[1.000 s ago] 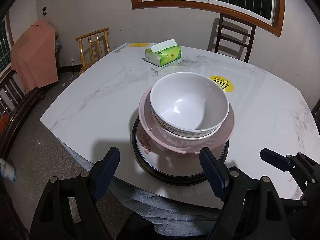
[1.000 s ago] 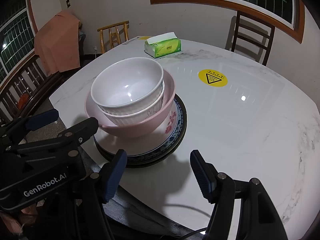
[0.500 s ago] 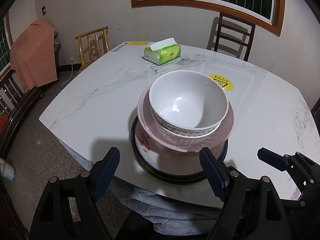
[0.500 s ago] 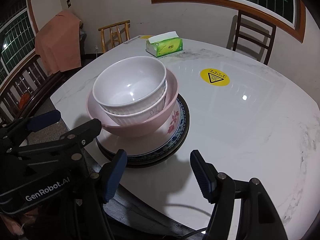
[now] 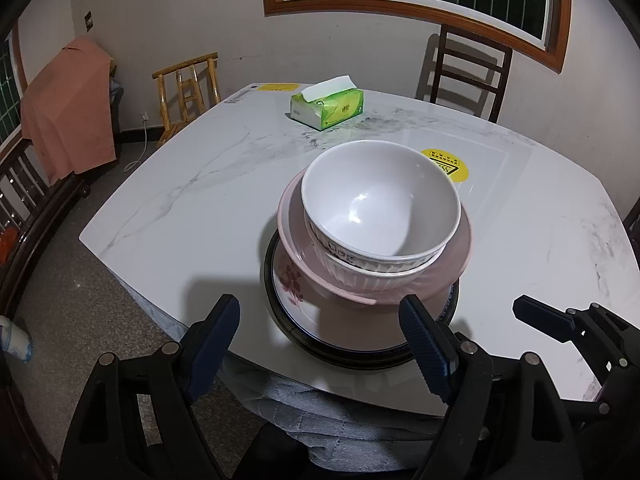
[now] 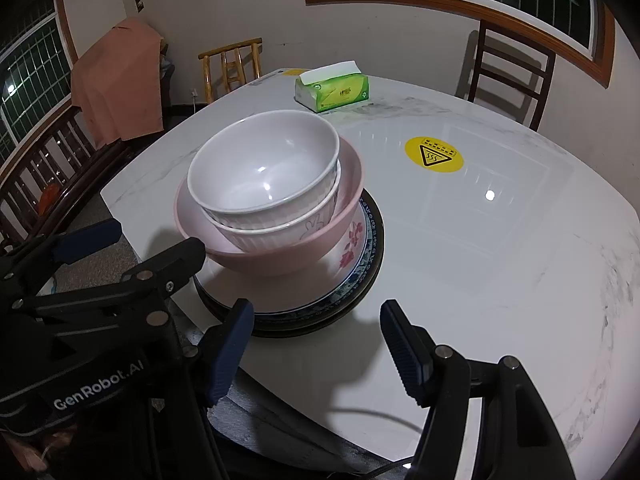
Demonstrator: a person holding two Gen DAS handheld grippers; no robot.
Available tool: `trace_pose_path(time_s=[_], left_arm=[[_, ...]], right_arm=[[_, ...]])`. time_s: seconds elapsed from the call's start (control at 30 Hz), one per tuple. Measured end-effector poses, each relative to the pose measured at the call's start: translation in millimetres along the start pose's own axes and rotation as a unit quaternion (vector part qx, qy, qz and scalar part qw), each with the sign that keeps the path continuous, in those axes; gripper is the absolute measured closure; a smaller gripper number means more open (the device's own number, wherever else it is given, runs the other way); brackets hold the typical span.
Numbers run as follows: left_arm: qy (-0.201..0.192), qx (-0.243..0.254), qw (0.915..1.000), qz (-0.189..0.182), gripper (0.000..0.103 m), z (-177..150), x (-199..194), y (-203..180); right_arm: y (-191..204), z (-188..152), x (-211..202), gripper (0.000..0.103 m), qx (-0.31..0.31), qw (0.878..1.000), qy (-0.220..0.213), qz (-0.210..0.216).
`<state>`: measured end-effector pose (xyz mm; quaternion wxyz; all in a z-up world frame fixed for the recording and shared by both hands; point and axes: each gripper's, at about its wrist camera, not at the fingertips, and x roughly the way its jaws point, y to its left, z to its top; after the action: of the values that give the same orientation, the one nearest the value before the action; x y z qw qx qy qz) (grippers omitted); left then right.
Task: Organize plates and bowls
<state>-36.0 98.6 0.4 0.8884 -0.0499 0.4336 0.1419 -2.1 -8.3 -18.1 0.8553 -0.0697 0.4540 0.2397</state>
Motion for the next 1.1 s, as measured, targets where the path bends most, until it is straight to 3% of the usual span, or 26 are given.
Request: trace_pose_path(time_s=[1.1], left_arm=[[0.003, 0.007, 0.9999, -0.011, 0.023, 0.1, 3.7, 3.2]], right_arm=[[3.4, 3.3, 4.1, 0.036, -0.003, 1.000, 0.007, 0.001]])
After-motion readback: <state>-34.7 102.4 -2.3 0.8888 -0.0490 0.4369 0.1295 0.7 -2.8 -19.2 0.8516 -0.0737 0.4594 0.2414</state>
